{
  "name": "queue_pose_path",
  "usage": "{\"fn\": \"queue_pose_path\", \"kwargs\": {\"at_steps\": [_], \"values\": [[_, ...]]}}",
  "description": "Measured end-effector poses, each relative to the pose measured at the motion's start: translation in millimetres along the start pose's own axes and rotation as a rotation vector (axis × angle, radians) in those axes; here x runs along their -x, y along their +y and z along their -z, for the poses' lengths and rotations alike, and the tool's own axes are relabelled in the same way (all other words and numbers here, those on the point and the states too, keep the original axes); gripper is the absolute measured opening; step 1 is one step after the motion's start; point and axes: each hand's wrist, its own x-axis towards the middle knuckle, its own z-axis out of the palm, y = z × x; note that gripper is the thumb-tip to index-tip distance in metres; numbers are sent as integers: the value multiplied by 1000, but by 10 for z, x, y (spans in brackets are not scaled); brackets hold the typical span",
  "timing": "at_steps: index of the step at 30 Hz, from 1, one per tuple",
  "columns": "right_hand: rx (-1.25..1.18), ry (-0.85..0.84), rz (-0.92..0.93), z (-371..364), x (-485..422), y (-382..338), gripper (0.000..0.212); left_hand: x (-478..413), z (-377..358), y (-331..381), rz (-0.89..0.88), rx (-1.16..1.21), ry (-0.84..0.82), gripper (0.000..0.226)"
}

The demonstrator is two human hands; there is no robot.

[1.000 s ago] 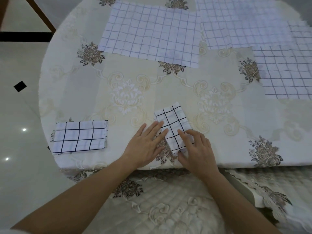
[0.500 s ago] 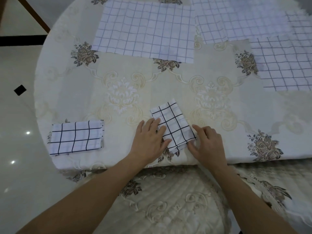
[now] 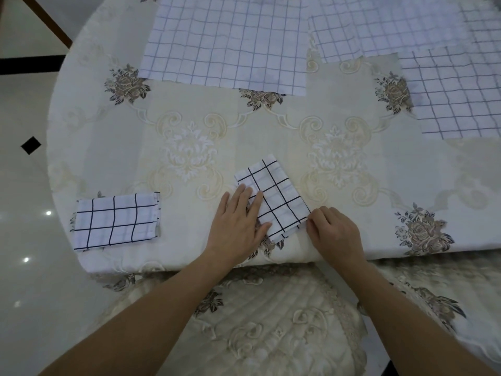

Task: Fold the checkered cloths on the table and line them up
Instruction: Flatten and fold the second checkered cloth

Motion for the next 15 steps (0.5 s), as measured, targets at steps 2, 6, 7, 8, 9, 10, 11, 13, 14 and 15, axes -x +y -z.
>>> {"fn": "queue_pose_path", "kwargs": {"at_steps": [2,6,7,8,9,10,11,13,14,15], "values": [[-4,-17,-27,-16,32,2,22,1,-4,1,2,-8,0,68],[-75,-58,-86,75,17,-31,5,-20,7,22,19,-12,-1,68],[-97,-52,-100,117,-23,-60,5,-26,13,33,26,-11,1,69],[-118,-41,-104,148,-84,-106,10,-32,16,42,34,-8,6,69],[-138,-35,-101,170,-170,-172,13,-38,12,48,44,1,11,69],[-156,-40,-89,170,-265,-256,17,-41,9,54,53,18,19,68],[-170,-62,-63,142,-356,-358,22,-40,-10,58,59,44,29,68],[-199,-147,12,25,-524,-585,35,-32,-61,63,66,83,43,68],[-204,-216,41,-50,-594,-704,42,-31,-80,66,65,81,32,70],[-202,-292,59,-121,-649,-813,50,-29,-95,69,61,62,10,74]]}}
